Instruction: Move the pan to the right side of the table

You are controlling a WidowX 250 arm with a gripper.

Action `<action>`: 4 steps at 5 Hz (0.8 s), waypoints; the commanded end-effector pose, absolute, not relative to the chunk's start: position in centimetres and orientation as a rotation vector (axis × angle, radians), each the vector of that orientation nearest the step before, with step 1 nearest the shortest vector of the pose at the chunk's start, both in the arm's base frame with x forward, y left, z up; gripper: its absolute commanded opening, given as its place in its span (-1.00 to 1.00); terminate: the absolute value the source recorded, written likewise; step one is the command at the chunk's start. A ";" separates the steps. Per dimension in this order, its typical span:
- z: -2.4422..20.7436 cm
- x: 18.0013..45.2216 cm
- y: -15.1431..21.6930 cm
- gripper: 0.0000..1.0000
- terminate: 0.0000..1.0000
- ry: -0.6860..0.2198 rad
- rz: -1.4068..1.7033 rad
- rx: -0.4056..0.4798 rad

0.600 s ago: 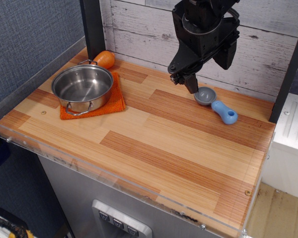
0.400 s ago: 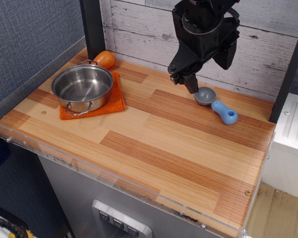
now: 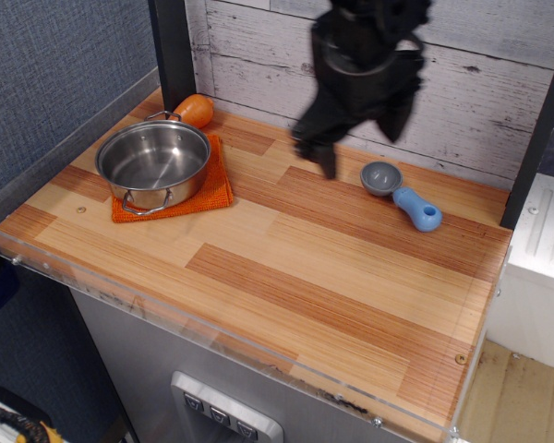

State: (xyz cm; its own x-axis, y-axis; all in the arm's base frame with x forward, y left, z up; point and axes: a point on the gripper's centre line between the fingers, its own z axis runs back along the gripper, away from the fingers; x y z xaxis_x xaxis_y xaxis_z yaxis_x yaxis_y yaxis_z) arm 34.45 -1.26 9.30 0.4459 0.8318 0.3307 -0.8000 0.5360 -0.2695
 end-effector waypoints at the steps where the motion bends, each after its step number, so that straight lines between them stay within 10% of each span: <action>1: 13.4 35.1 4.0 1.00 -1.00 -0.567 0.881 0.049; 4: 12.7 36.6 12.1 1.00 -1.00 -0.551 0.683 0.171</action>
State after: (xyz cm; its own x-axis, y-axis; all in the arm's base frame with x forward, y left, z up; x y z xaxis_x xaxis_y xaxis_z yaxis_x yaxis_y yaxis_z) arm 35.98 11.75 10.69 0.6661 0.5567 0.4964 -0.6381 0.7699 -0.0071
